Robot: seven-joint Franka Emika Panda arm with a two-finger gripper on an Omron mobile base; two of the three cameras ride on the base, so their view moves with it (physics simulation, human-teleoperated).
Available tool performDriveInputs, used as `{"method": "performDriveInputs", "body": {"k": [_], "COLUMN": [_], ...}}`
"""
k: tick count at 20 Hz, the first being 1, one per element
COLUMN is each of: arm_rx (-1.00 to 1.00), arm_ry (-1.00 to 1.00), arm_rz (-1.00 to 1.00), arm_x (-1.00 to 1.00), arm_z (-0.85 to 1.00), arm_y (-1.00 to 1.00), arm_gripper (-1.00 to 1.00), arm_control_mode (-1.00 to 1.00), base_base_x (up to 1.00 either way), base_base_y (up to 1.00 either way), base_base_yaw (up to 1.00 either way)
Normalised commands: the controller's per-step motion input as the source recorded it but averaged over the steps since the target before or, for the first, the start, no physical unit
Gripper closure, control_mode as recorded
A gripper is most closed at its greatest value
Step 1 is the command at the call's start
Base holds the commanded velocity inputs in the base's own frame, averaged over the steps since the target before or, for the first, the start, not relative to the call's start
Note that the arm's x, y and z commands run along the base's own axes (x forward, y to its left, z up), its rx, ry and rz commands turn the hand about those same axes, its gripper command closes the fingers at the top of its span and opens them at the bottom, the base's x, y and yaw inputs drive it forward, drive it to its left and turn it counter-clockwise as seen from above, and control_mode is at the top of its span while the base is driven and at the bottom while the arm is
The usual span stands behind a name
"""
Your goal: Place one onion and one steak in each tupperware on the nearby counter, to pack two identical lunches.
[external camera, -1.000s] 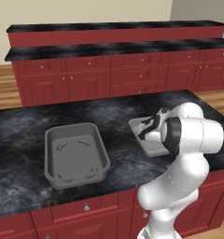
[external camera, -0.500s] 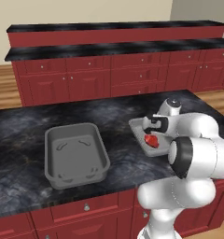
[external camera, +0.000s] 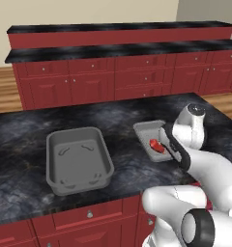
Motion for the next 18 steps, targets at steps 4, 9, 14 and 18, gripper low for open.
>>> {"method": "performDriveInputs", "body": {"k": [4,9,14,18], "arm_rx": [-0.01,0.0,0.0,0.0], "arm_ry": [-0.05,0.0,0.0,0.0], "arm_rz": [0.0,0.0,0.0,0.0], "arm_x": [-0.75,0.0,0.0,0.0], "arm_z": [0.0,0.0,0.0,0.0], "arm_y": [0.0,0.0,0.0,0.0], "arm_gripper": [-1.0,-1.0,-1.0,-1.0], "arm_control_mode": [1.0,1.0,1.0,1.0], "base_base_x": [-0.25,-1.0,-1.0,-1.0], "base_base_y": [0.0,0.0,-0.1,-0.61], "base_base_yaw": [0.0,0.0,-0.06,-0.31]}}
